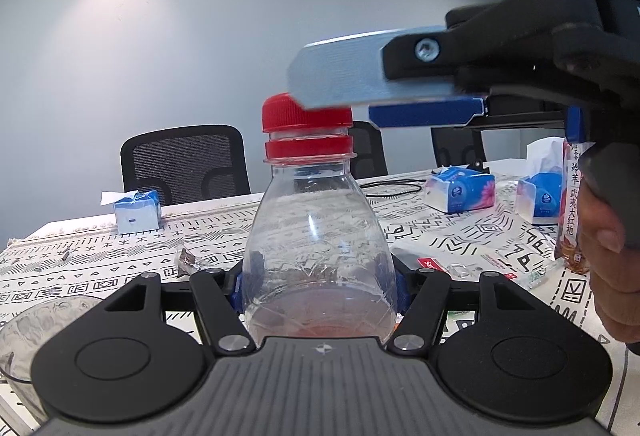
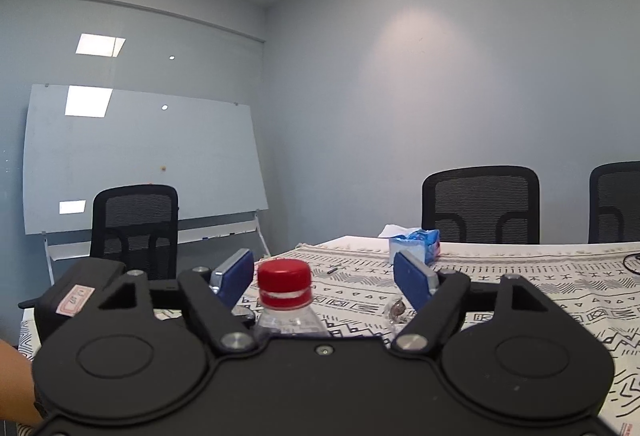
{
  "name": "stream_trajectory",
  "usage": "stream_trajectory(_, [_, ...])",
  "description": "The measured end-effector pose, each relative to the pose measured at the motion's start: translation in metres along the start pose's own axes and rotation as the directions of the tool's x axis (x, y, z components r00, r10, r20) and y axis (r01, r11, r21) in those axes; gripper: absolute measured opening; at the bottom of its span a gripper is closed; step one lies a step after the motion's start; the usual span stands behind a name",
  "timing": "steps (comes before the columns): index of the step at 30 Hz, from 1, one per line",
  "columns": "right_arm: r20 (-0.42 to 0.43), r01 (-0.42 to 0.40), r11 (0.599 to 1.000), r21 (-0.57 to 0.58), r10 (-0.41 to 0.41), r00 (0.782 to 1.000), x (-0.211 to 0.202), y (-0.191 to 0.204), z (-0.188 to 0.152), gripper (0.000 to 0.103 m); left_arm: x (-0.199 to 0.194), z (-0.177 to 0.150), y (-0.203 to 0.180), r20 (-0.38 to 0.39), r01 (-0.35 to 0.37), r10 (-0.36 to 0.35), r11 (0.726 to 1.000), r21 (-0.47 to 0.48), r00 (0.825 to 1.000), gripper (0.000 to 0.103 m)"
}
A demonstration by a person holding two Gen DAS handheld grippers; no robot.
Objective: Unscrew bottle cap and pour
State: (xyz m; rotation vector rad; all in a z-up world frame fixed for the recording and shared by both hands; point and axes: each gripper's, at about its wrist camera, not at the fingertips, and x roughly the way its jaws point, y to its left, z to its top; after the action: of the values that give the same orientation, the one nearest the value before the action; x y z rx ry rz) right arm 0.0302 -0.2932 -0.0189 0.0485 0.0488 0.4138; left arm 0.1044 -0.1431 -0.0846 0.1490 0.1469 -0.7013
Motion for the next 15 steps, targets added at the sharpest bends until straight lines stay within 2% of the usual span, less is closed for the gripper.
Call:
stream_trajectory(1, [-0.001, -0.001, 1.000, -0.010, 0.001, 1.000, 0.001, 0.002, -0.001, 0.075, 0.000, 0.000, 0.000, 0.001, 0.000, 0.000, 1.000, 0.001, 1.000, 0.061])
stream_trajectory(3, [0.007, -0.003, 1.000, -0.024, 0.003, 1.000, 0.001, 0.005, -0.001, 0.050, 0.000, 0.000, 0.000, 0.002, 0.000, 0.000, 1.000, -0.001, 1.000, 0.061])
stream_trajectory(4, [0.004, -0.016, 1.000, -0.019, 0.016, 1.000, 0.002, 0.006, -0.001, 0.044, 0.000, 0.000, 0.000, 0.003, 0.000, 0.000, 1.000, -0.001, 1.000, 0.061])
stream_trajectory(5, [0.000, -0.034, 0.999, -0.009, 0.034, 0.999, 0.002, 0.005, 0.000, 0.033, 0.000, 0.000, 0.000, 0.005, -0.002, 0.002, 1.000, -0.001, 1.000, 0.061])
stream_trajectory(9, [0.005, -0.043, 0.999, -0.022, 0.043, 0.999, 0.001, 0.010, 0.002, 0.033, -0.001, 0.000, 0.000, 0.008, -0.003, 0.003, 1.000, 0.001, 1.000, 0.061])
stream_trajectory(15, [0.058, -0.054, 0.998, -0.016, 0.055, 0.997, -0.008, 0.012, 0.008, 0.033, -0.002, 0.000, 0.001, 0.011, -0.008, 0.008, 1.000, 0.000, 1.000, 0.061])
